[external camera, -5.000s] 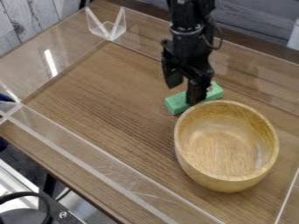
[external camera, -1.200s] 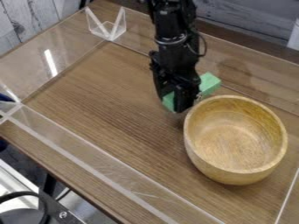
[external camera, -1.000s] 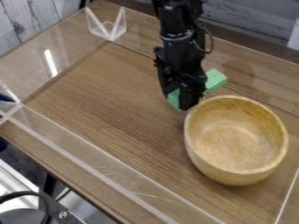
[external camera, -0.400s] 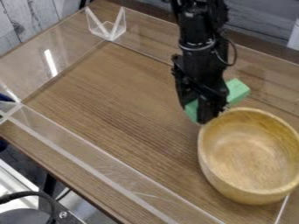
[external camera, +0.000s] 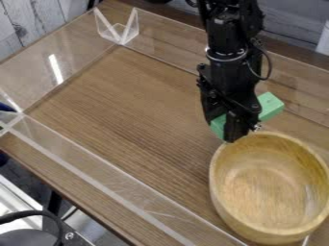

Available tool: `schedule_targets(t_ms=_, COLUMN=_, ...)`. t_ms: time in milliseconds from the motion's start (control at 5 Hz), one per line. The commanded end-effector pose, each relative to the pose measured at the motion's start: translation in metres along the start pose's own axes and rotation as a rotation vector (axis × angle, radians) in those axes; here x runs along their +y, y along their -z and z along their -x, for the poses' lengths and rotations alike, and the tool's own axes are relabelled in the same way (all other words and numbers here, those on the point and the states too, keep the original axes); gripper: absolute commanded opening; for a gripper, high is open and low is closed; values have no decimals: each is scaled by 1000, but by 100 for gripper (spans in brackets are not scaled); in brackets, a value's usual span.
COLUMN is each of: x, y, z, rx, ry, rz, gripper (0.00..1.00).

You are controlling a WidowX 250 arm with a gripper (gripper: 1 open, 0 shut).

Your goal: Put the green block in the brown bowl

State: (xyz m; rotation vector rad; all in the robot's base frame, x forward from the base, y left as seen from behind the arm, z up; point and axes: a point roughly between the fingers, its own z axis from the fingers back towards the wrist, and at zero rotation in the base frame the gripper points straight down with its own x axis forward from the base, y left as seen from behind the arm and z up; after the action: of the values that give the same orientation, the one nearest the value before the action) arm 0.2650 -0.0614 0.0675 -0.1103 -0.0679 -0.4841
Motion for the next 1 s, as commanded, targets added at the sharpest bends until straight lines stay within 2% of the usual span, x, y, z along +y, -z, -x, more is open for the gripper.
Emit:
schedule_targets(t_ms=0, x=-16, y=-16, z=-7, rx=-60, ry=28, rz=-6, gripper=0)
schedule_targets(t_ms=800, x=-44, y=-12, z=-6, rx=-54, ry=29, rz=15, gripper=0)
